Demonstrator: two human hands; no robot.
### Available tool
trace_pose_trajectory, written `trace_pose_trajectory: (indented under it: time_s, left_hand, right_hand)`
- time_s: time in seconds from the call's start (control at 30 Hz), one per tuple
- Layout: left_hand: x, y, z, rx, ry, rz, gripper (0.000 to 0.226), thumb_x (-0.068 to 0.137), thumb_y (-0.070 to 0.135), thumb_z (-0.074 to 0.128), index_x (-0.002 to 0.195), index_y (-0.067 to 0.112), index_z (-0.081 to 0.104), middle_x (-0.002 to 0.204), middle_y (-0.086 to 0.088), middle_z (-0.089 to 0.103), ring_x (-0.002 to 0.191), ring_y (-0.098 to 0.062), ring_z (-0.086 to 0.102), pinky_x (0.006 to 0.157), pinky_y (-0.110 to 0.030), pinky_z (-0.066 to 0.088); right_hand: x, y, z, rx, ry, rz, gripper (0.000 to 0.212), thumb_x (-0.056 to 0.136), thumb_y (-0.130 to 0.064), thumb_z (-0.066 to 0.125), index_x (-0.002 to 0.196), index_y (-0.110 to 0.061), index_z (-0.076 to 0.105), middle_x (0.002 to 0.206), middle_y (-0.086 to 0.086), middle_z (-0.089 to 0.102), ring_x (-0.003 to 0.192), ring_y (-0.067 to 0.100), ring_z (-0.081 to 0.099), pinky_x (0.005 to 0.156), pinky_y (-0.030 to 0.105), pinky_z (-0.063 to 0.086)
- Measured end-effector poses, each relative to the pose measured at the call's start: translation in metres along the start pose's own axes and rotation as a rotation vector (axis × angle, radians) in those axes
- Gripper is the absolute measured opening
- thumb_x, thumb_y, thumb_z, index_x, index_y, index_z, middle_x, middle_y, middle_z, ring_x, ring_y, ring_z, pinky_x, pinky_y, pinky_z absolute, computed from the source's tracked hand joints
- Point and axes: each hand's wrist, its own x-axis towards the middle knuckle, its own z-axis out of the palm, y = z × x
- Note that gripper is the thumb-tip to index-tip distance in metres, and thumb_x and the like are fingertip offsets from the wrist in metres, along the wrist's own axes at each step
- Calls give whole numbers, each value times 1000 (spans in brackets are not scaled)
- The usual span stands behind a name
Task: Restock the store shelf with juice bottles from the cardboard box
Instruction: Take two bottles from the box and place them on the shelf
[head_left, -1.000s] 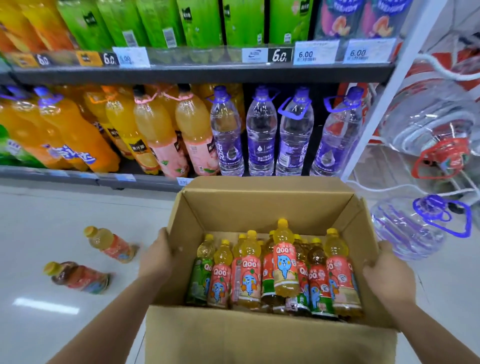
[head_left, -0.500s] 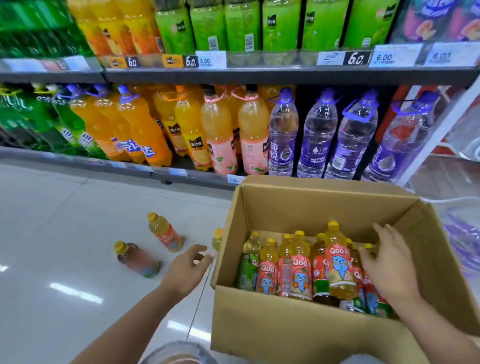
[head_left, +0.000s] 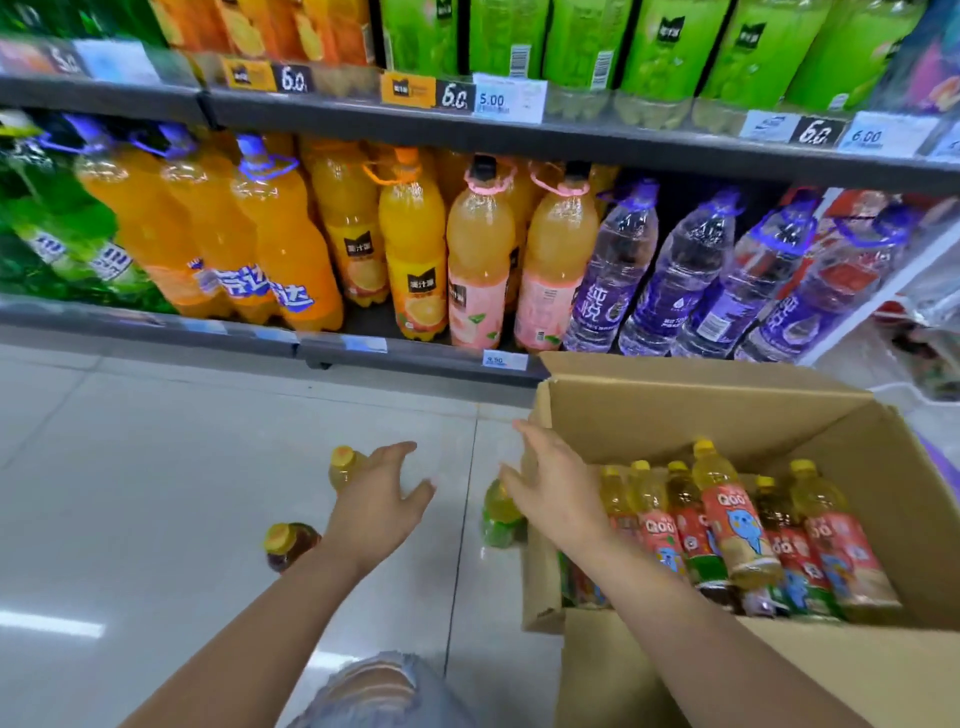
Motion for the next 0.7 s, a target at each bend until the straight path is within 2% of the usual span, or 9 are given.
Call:
trace_pose_trajectory:
  time_s: [0.07,0.17,0.23,0.33,0.43,0.57,0.7]
  left_hand:
    - [5,-9,-6,-17,-4,52,57,89,39,60,140,19,42,137,-4,50,112,-21,57,96,-34,46]
    - [6,-23,-19,16,13,72,57,88,37,61,139,18,44,126,-8,57,114,-23,54,94,-34,44]
    - [8,-32,-25,29,54,85,57,88,34,63,138,16,45,130,-7,55,119,-23,51,95,-32,40]
    - [11,-43,-26,13,103,37,60,86,27,66,140,13,43,137,-6,49,121,-24,48,97,-29,37]
    - [20,-57,-14,-96,174,-69,69,85,26,68,143,9,36,143,-10,41,128,-27,41,104,-32,34]
    - [33,-76,15,-195,190,-201,83,83,24,71,147,3,24,147,-17,33,133,-33,36,109,-37,30]
    - [46,-94,41,-275,256,-359,77,77,26,75,136,-3,34,133,-24,46,121,-42,46,101,-52,40]
  right_hand:
    - [5,-5,19,-57,-63,47,56,88,-27,61,140,-15,42,141,4,47,129,19,45,102,20,32]
    - [14,-8,37,-199,-197,134,54,88,-21,59,139,-12,42,140,11,46,127,26,46,106,31,37]
    - [22,-11,45,-369,-296,146,51,87,-13,55,136,-8,42,135,15,46,121,31,49,103,37,40]
    - [31,-11,58,-501,-376,230,60,84,-2,54,140,-9,33,132,17,44,113,33,52,96,37,45]
    - [41,2,74,-429,-342,350,64,84,0,56,141,-10,29,126,15,51,110,31,56,88,33,48]
    - [43,17,90,-206,-149,424,60,84,2,58,139,-12,37,120,14,60,109,27,58,92,32,46]
    - [47,26,97,-83,-75,469,55,83,1,58,134,-13,45,127,13,56,115,28,55,97,29,42]
